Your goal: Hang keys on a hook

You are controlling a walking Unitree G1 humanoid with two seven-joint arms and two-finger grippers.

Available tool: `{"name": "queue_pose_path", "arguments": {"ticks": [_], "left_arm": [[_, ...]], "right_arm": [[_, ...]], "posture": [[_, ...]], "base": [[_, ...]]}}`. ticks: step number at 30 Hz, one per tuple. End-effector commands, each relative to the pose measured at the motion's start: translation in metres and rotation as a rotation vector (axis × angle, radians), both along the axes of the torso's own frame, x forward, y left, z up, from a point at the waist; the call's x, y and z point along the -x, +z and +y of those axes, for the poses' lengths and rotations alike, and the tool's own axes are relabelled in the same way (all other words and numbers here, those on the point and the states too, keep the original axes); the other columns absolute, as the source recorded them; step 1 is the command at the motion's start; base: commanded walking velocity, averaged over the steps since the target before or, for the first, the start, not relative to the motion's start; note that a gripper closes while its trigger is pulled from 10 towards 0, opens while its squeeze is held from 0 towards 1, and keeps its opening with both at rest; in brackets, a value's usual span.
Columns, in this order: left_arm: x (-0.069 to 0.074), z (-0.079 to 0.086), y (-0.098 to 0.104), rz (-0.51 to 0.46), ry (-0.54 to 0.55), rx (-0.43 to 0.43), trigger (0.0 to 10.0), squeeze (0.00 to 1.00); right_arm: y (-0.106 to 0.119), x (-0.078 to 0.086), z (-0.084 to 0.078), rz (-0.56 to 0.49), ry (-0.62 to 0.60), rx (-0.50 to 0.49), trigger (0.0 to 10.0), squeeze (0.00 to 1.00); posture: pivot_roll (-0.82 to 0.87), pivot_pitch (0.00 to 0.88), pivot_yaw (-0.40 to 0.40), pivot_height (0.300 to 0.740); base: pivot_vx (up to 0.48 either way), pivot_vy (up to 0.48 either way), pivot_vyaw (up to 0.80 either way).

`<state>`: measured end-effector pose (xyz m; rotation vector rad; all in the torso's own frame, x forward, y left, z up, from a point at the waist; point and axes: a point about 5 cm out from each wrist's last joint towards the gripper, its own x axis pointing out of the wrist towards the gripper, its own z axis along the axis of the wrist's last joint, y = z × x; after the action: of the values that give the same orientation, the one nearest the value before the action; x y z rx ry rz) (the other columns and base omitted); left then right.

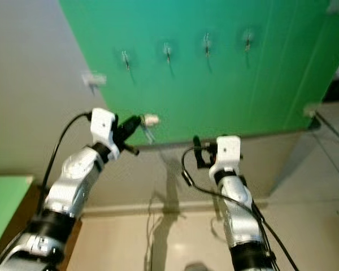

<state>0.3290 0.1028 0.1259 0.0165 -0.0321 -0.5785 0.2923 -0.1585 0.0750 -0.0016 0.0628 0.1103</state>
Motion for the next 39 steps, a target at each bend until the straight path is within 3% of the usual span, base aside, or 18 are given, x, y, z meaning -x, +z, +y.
{"name": "queue_pose_path", "arguments": {"ticks": [1, 8, 10, 12, 17, 24, 30, 39], "left_arm": [[-0.003, 0.004, 0.001, 0.016, -0.004, -0.044, 10.0, 0.00], [-0.006, -0.007, 0.027, 0.061, -0.213, 0.049, 10.0, 0.00], [-0.005, -0.009, 0.035, 0.119, -0.319, 0.097, 10.0, 0.00], [-0.007, -0.008, 0.037, 0.156, -0.327, 0.090, 10.0, 0.00], [-0.012, -0.011, 0.064, 0.236, -0.565, 0.136, 10.0, 0.00], [-0.014, -0.008, 0.088, 0.216, -0.644, 0.181, 10.0, 0.00], [-0.015, -0.008, 0.095, 0.220, -0.681, 0.184, 10.0, 0.00], [-0.033, -0.004, 0.103, 0.218, -0.640, 0.163, 10.0, 0.00]], "right_arm": [[0.001, -0.001, 0.012, -0.009, 0.034, -0.011, 10.0, 0.00], [-0.001, 0.001, 0.013, 0.001, 0.039, -0.007, 10.0, 0.00], [-0.002, 0.002, 0.013, 0.006, 0.041, -0.005, 10.0, 0.00], [-0.003, 0.002, 0.013, 0.008, 0.042, -0.005, 10.0, 0.00], [-0.004, 0.000, 0.016, 0.018, 0.056, -0.001, 10.0, 0.00], [-0.006, 0.002, 0.014, 0.022, 0.048, -0.001, 10.0, 0.00], [-0.009, 0.005, 0.015, 0.030, 0.044, -0.002, 10.0, 0.00], [-0.011, 0.005, 0.018, 0.041, 0.051, -0.001, 10.0, 0.00]], "posture": [[-0.27, 0.000, 0.155, 0.740], [-0.27, 0.000, 0.157, 0.740], [-0.27, 0.000, 0.159, 0.740], [-0.27, 0.000, 0.159, 0.740], [-0.28, 0.000, 0.164, 0.740], [-0.30, 0.000, 0.177, 0.740], [-0.30, 0.000, 0.178, 0.740], [-0.30, 0.000, 0.177, 0.740]], "base": [[0.000, 0.000, 0.00], [0.000, 0.000, 0.00], [0.000, 0.000, 0.00], [0.000, 0.000, 0.00], [0.000, 0.000, 0.00], [0.000, 0.000, 0.00], [0.000, 0.000, 0.00], [0.000, 0.000, 0.00]]}}
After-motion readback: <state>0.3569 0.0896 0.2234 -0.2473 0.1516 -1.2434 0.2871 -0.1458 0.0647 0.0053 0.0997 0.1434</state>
